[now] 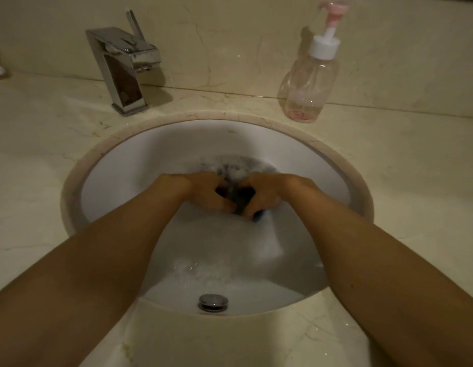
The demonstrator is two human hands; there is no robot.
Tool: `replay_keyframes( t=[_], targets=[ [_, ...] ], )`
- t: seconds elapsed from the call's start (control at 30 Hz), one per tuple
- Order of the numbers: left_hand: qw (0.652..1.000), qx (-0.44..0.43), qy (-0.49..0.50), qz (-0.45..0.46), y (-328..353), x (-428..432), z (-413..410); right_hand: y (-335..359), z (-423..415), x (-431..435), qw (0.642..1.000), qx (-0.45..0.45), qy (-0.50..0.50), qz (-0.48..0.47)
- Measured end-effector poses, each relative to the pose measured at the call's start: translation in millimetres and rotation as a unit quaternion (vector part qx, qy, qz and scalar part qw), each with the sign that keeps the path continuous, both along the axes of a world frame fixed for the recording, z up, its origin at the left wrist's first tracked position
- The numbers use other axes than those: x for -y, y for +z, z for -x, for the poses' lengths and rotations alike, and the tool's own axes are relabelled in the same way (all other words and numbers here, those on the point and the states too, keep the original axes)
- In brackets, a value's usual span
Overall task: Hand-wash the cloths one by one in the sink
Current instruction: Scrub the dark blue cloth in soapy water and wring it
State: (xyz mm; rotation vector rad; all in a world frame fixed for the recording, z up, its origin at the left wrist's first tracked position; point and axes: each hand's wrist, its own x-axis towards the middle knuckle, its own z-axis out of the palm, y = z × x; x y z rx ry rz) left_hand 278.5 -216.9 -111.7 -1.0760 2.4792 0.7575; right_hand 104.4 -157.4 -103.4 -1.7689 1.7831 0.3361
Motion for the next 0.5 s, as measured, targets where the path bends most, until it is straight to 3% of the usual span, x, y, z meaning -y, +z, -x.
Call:
replay_keyframes(
  t=[0.1,0.17,0.23,0.33,0.4,0.5],
  targets=[
    [0.996,0.049,-0.036,0.069,0.1,3.7,-5.5,-2.1,5.3,-4.2,0.997,-0.060,-0.015,0.040],
    [0.995,0.028,-0.003,0.095,2.0,7.4,-8.2,-2.2,4.5,-4.7,0.994,-0.084,-0.023,0.072],
    [0.996,0.005,0.029,0.083,4.7,5.7,-7.6,-5.5,2.7,-3.3,0.992,-0.031,-0.065,0.105],
    [0.993,0.027,0.060,0.100,3.4,7.2,-10.6,-7.0,2.4,-3.5,0.986,0.071,-0.129,0.074],
    [0.982,0.034,0.078,0.168,4.4,8.5,-16.7,-6.8,6.6,-4.1,0.989,0.046,-0.105,0.089],
    [0.954,0.016,0.119,0.276,4.0,11.8,-20.2,-2.1,13.0,-3.2,0.974,0.036,-0.121,0.187]
  ],
)
